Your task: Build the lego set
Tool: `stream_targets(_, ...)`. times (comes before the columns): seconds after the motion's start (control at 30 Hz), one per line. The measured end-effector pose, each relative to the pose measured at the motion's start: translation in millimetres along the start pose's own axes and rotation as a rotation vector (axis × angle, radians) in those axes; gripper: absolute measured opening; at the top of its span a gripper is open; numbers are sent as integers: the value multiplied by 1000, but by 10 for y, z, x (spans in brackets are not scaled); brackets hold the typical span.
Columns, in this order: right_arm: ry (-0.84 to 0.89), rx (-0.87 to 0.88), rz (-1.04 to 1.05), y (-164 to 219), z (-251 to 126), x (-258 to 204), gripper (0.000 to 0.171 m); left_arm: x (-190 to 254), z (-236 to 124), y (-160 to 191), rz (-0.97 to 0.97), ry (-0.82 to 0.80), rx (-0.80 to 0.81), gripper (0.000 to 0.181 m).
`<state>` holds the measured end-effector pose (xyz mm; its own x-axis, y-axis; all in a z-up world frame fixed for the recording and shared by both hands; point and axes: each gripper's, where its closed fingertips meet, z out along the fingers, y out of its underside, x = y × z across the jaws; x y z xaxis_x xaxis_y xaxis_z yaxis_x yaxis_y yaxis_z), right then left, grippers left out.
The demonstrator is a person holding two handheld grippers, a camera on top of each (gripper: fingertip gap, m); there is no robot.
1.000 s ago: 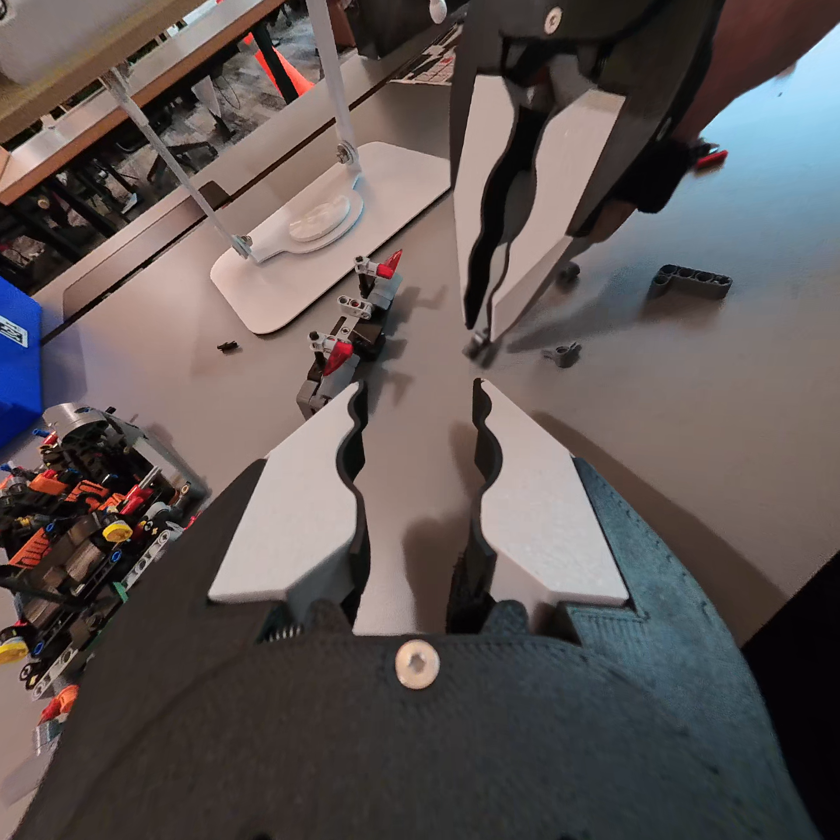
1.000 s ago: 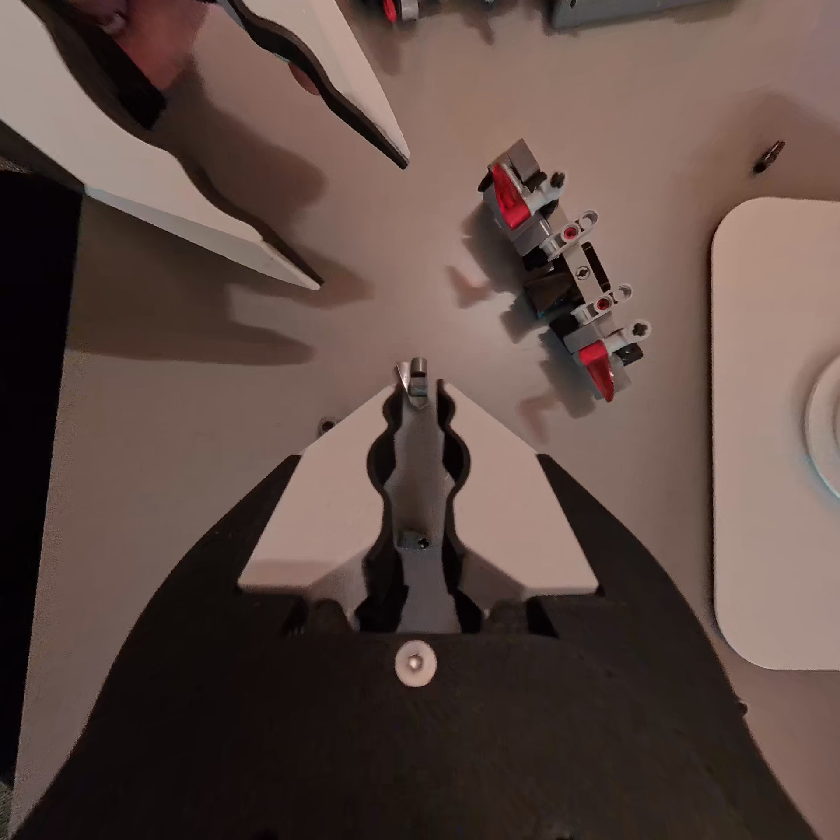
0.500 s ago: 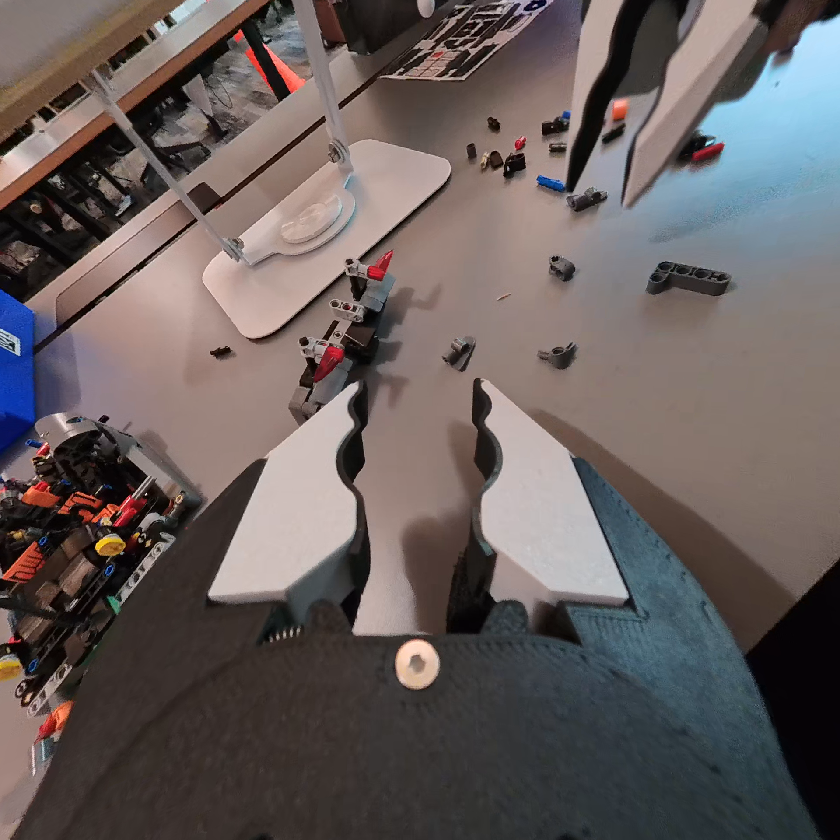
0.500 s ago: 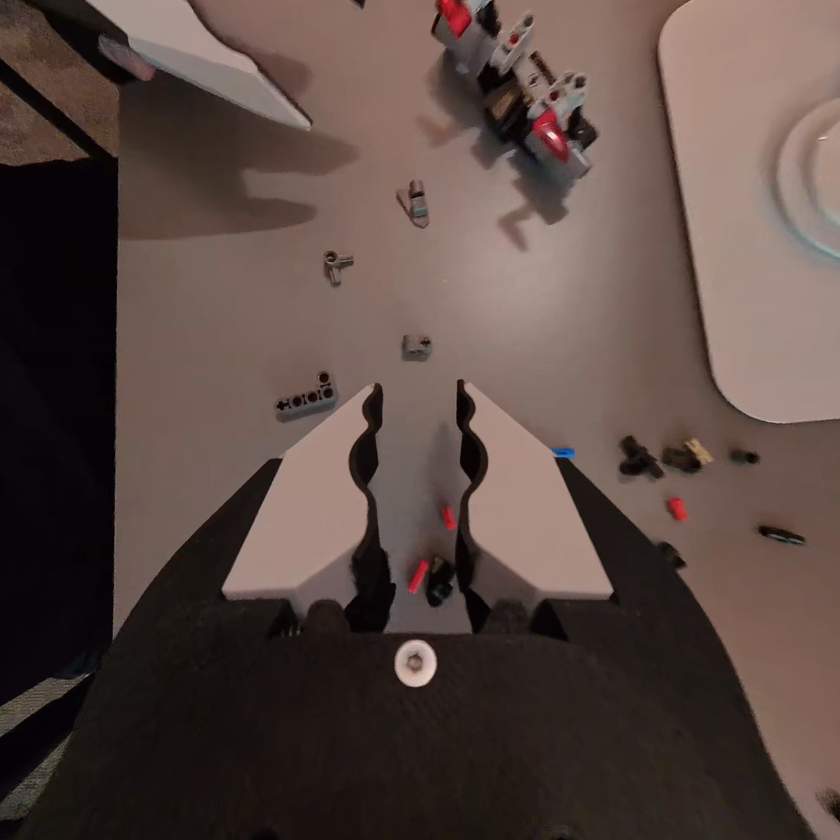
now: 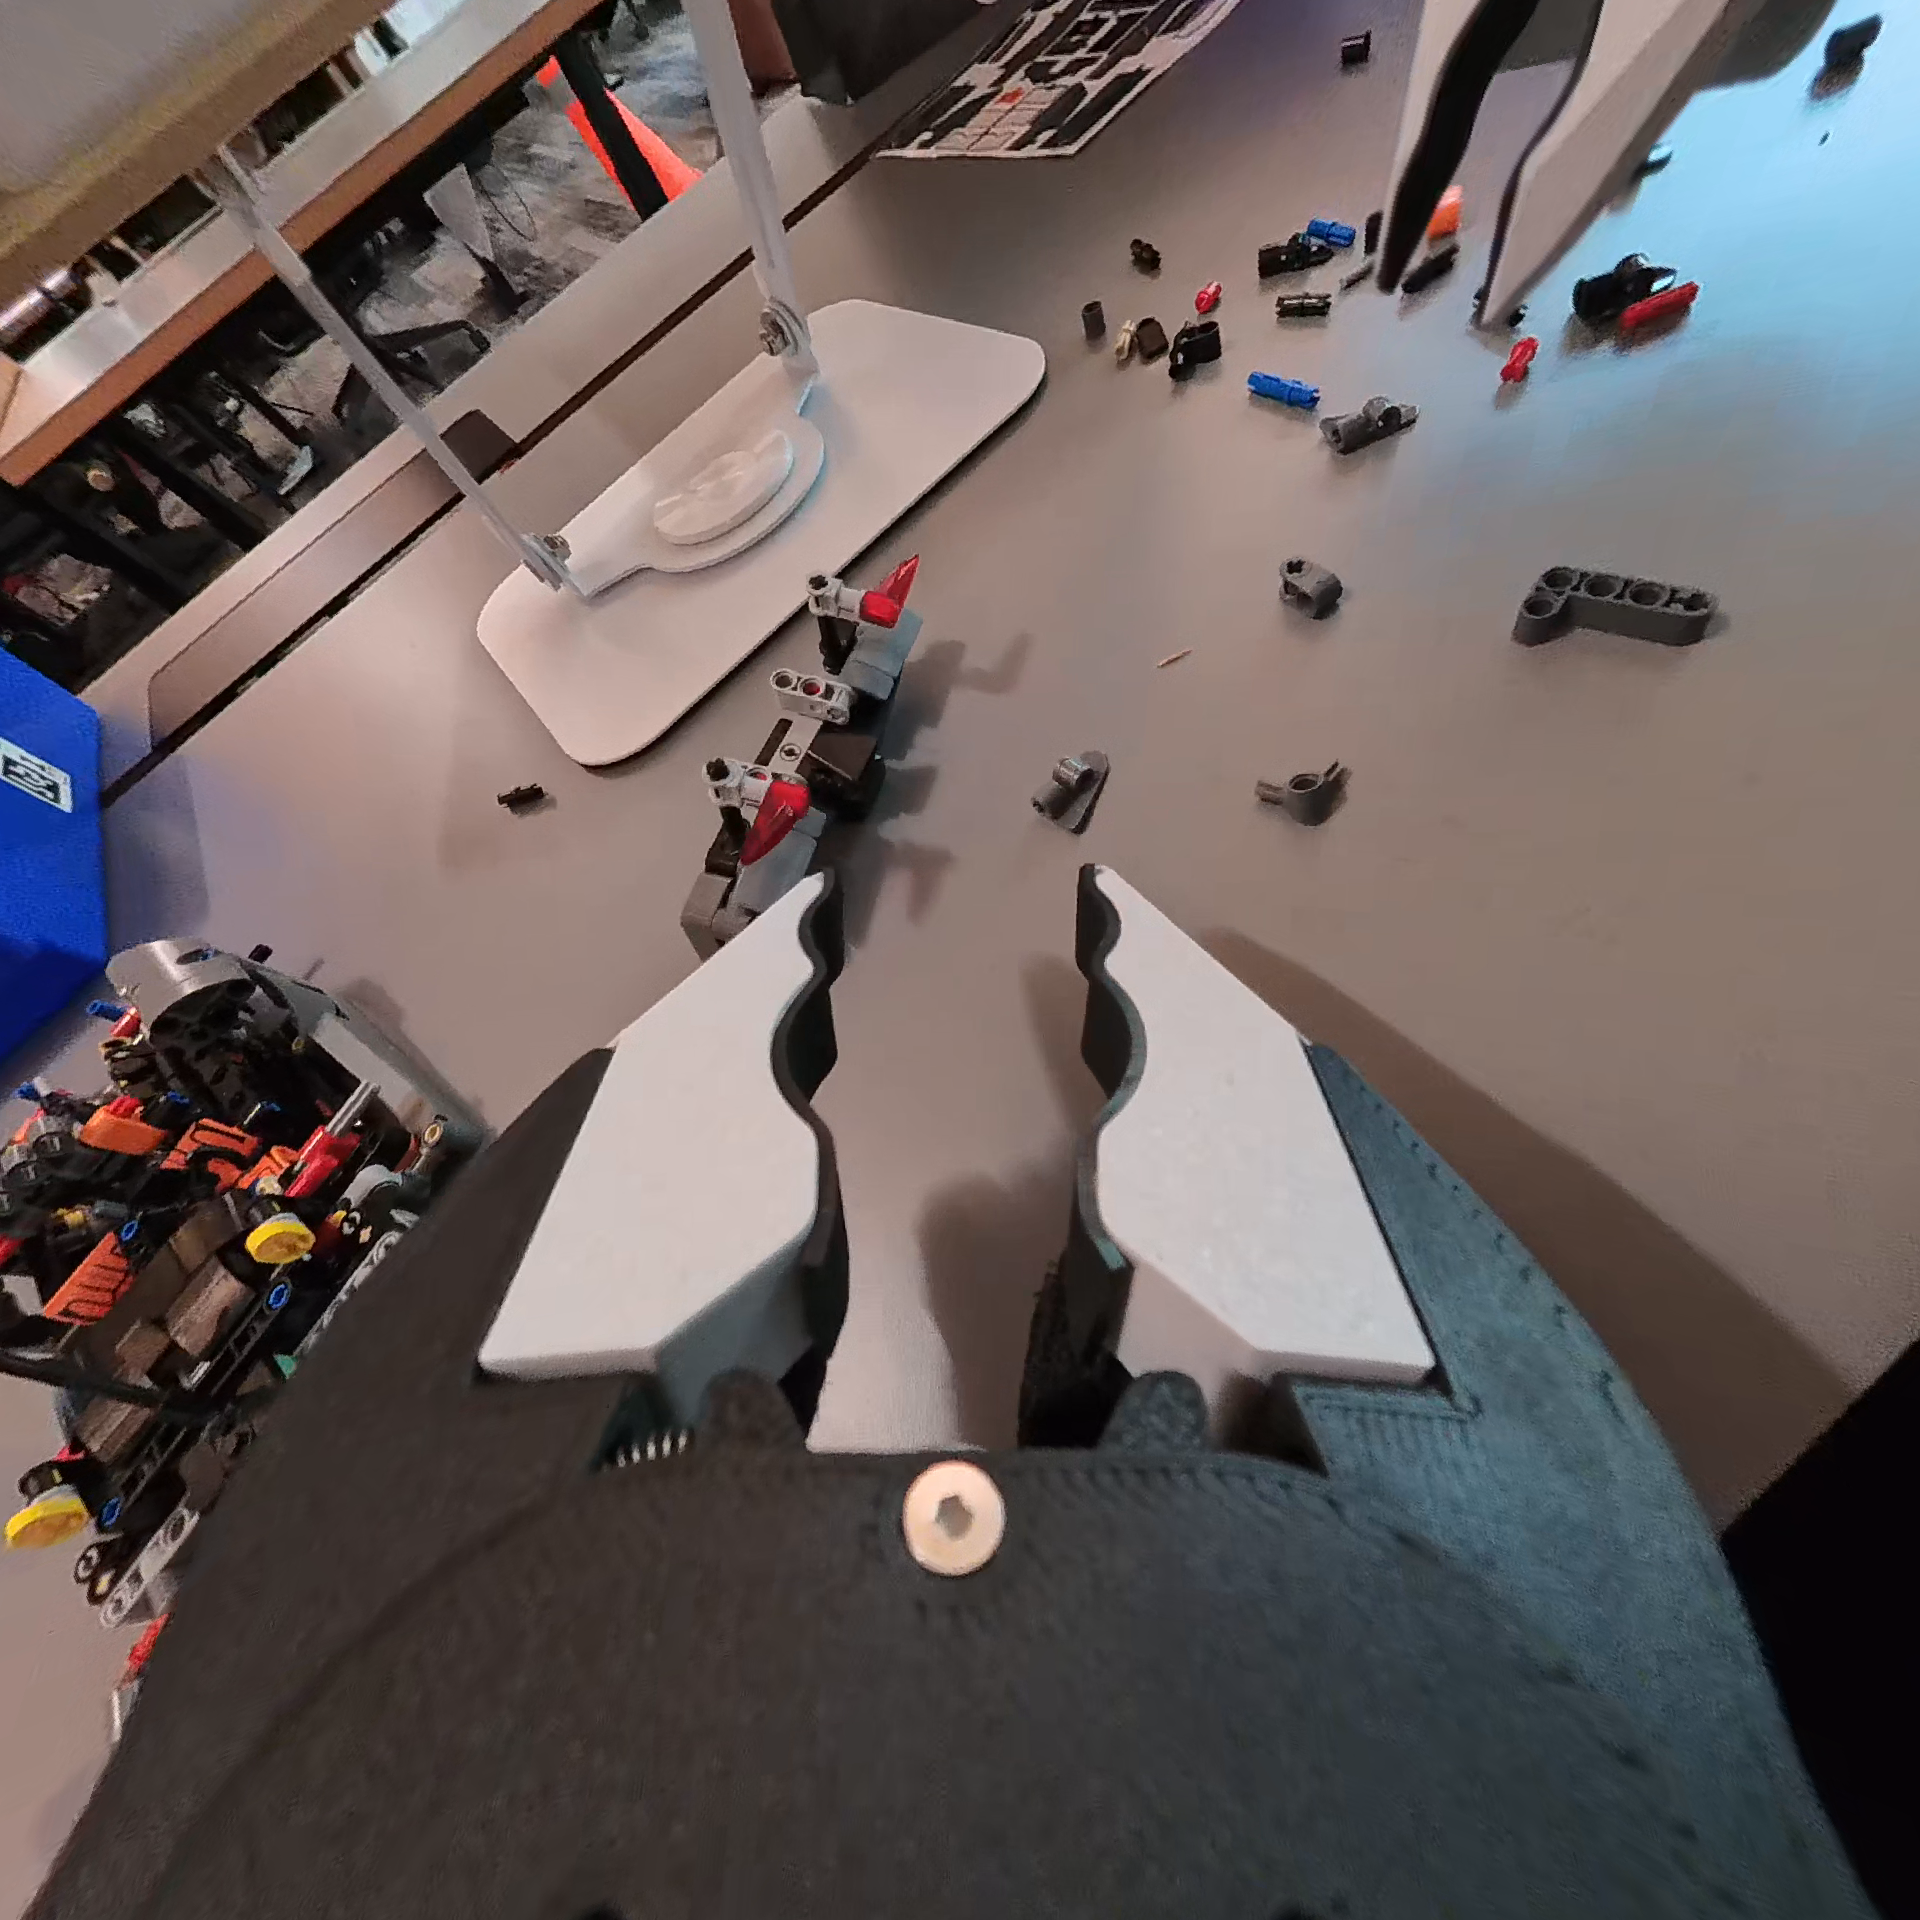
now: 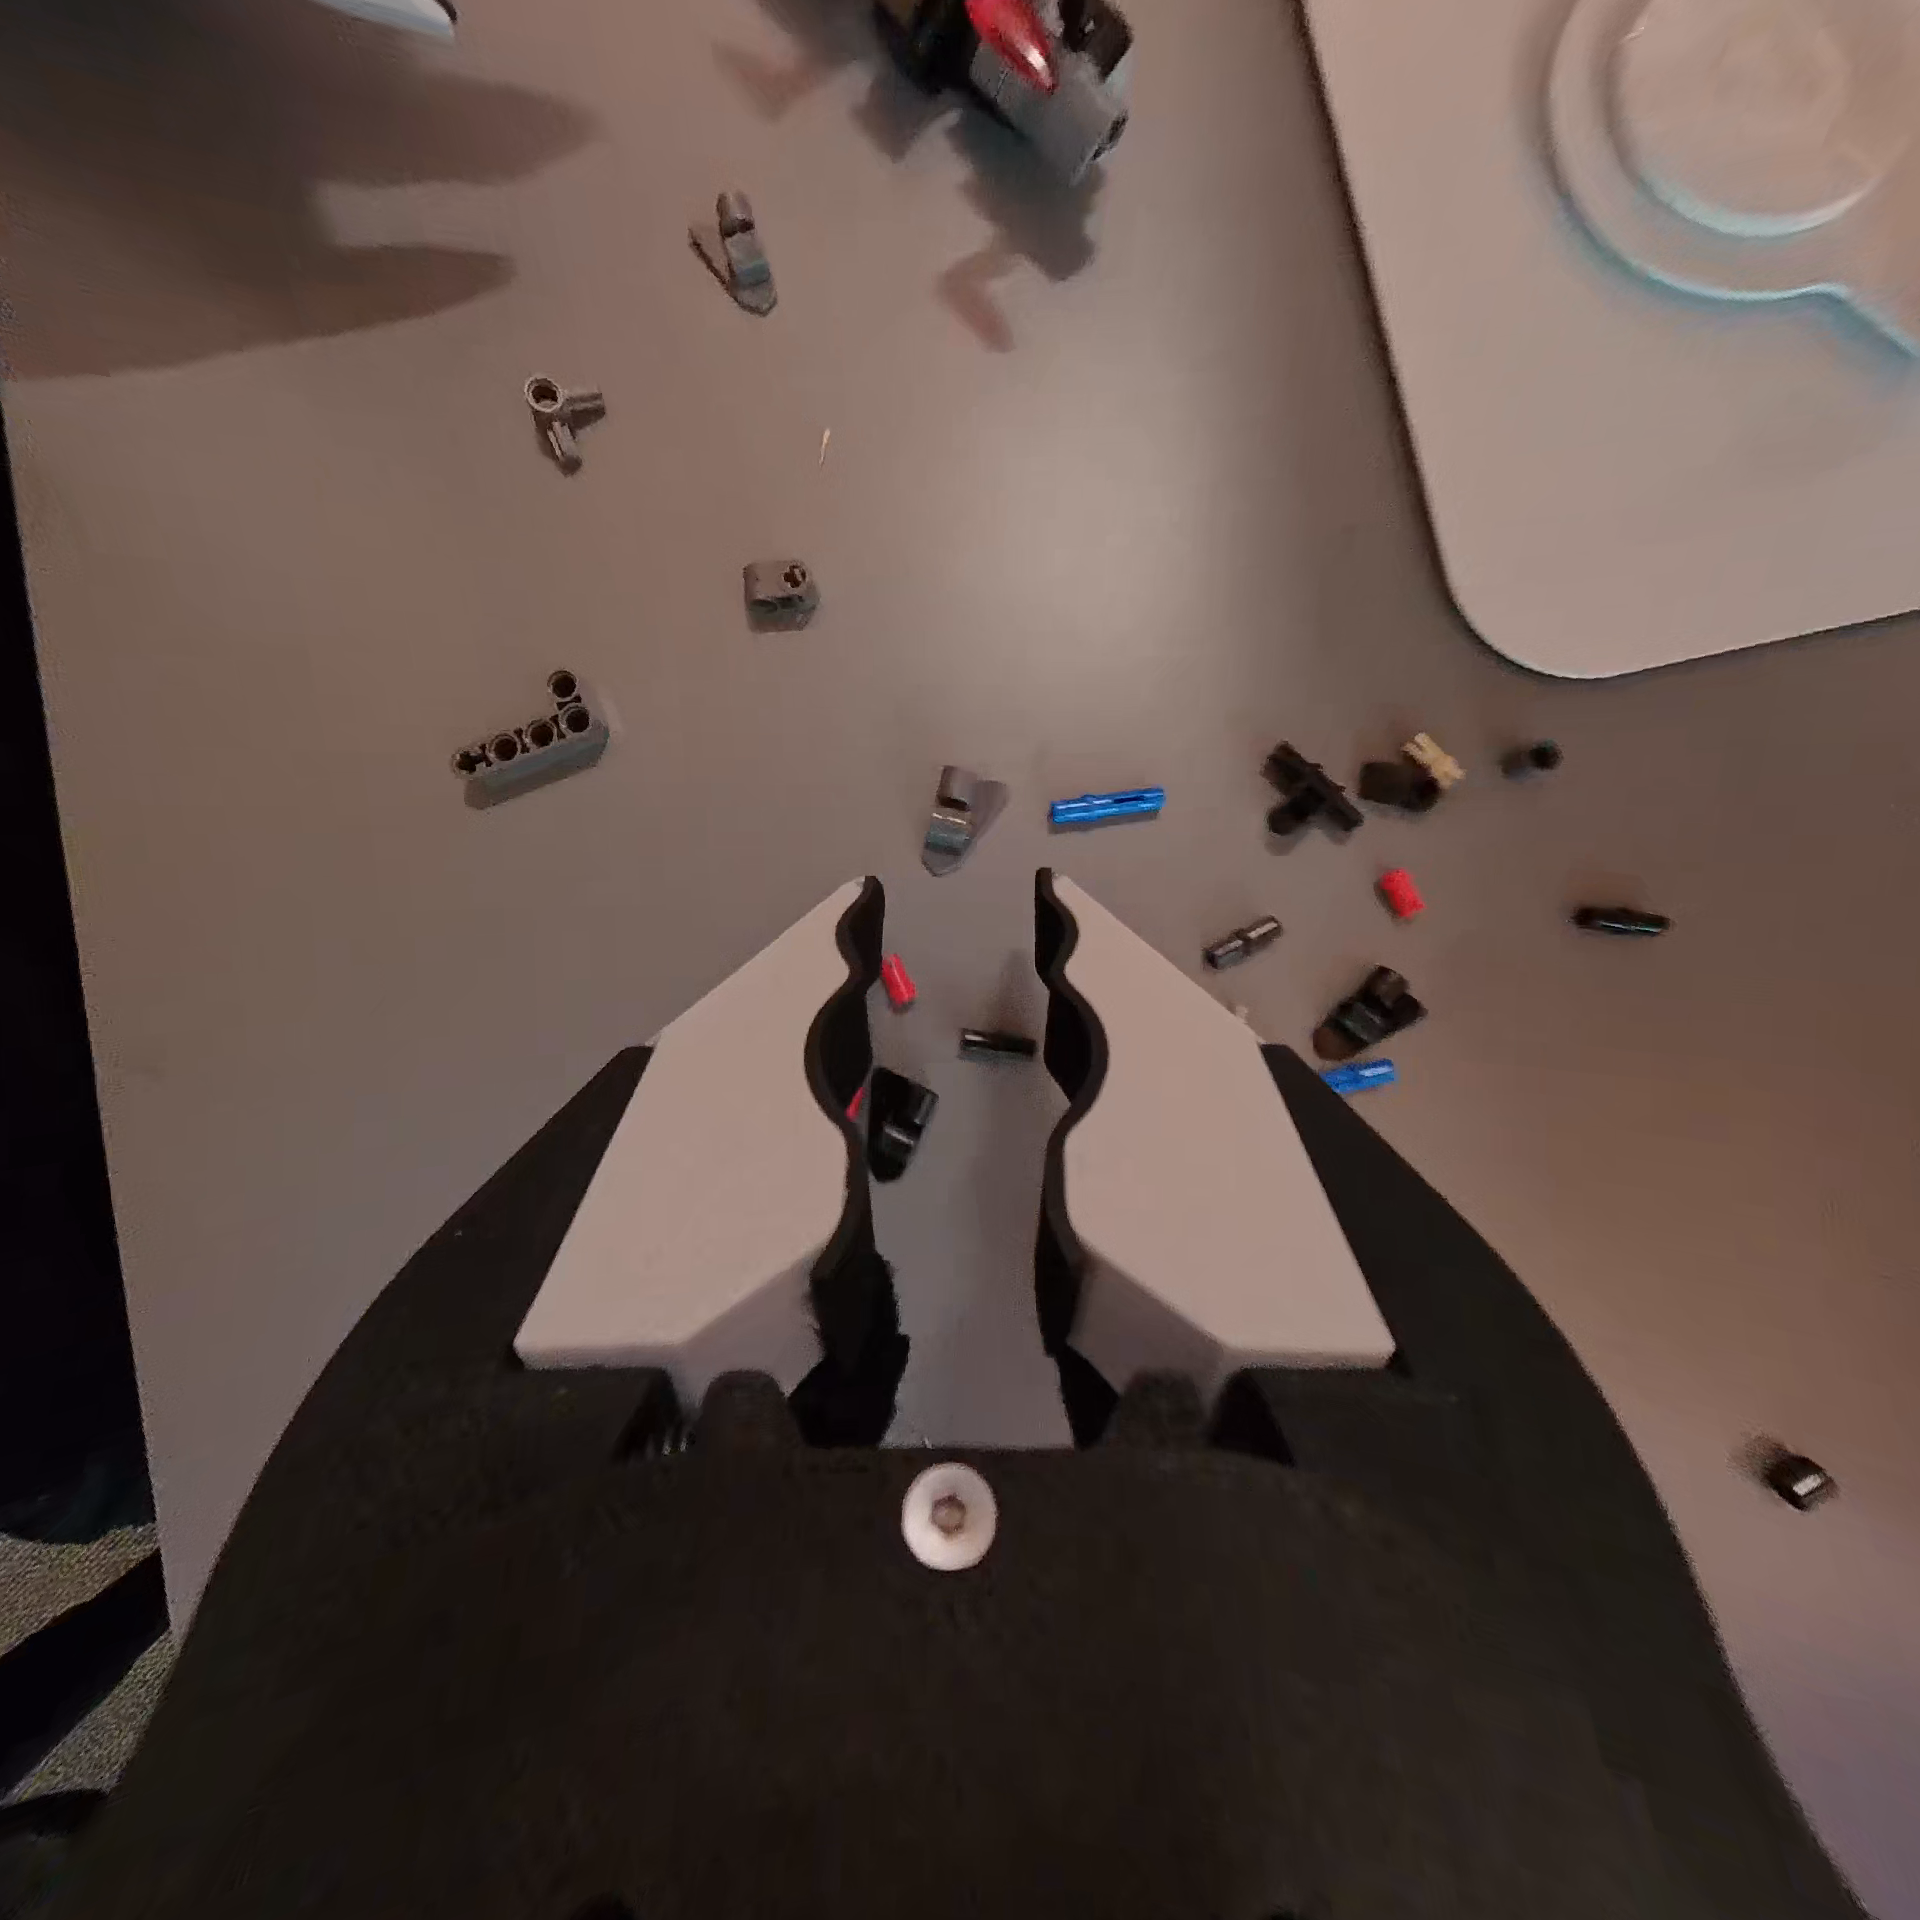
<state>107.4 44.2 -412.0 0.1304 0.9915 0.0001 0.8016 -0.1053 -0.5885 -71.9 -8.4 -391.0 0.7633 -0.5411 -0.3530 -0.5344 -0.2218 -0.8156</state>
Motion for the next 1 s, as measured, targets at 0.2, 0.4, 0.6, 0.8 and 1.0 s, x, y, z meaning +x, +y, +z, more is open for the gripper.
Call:
stream_targets(0.2, 6, -23, 26, -14, 231, -30, 24, -6, -10, 1, 0, -12, -1, 43)
stream_targets(0.4, 10, -4, 44, -44, 261, -28, 8, 4, 8, -18, 10, -13, 4, 43)
stream_targets(0.6, 2, 28, 37, -124, 201, -40, 6, 78, -13, -201, 72, -11, 41, 42)
stream_targets(0.8, -68, 130, 52, -462, 62, -151, 6, 167, -14, -447, 192, 24, 91, 37)
stream_targets(1.0, -164, 258, 85, -855, -26, -342, 5, 182, -21, -647, 227, 29, 158, 18)
